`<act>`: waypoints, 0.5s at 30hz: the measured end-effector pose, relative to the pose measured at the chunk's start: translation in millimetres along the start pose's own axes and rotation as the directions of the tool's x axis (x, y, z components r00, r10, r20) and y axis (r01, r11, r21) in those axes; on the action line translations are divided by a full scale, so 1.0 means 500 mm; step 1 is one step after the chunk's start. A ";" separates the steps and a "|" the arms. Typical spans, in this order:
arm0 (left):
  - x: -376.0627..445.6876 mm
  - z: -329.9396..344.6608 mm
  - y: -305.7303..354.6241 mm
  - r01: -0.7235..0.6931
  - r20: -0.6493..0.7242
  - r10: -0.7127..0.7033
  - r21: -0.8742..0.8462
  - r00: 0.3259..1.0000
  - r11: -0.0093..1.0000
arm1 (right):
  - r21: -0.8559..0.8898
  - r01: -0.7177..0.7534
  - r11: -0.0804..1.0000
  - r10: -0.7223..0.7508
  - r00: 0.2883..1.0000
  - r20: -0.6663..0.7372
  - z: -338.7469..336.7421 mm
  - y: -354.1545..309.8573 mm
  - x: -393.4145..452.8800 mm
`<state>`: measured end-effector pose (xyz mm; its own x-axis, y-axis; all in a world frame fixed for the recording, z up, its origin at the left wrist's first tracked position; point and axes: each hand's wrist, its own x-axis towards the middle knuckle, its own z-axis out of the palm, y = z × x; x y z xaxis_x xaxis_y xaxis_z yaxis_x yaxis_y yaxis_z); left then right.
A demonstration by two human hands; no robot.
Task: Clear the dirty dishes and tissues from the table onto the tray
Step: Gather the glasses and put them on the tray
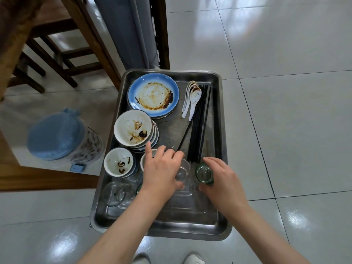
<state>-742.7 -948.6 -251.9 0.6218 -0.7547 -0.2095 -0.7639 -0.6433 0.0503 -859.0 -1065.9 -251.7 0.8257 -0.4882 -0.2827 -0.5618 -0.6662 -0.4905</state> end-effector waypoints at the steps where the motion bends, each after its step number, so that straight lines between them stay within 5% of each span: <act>1: -0.001 0.000 0.000 -0.001 0.000 0.001 -0.001 1.000 1.000 | -0.005 0.002 1.000 -0.002 1.000 -0.002 0.000 0.000 0.000; 15: -0.003 -0.002 -0.001 -0.010 0.017 0.010 0.014 1.000 1.000 | -0.017 -0.004 1.000 0.005 1.000 0.004 -0.004 -0.001 0.001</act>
<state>-743.0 -947.5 -250.5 0.6109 -0.7589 -0.2257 -0.7727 -0.6336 0.0391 -858.6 -1066.7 -250.1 0.8234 -0.4887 -0.2885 -0.5663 -0.6736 -0.4750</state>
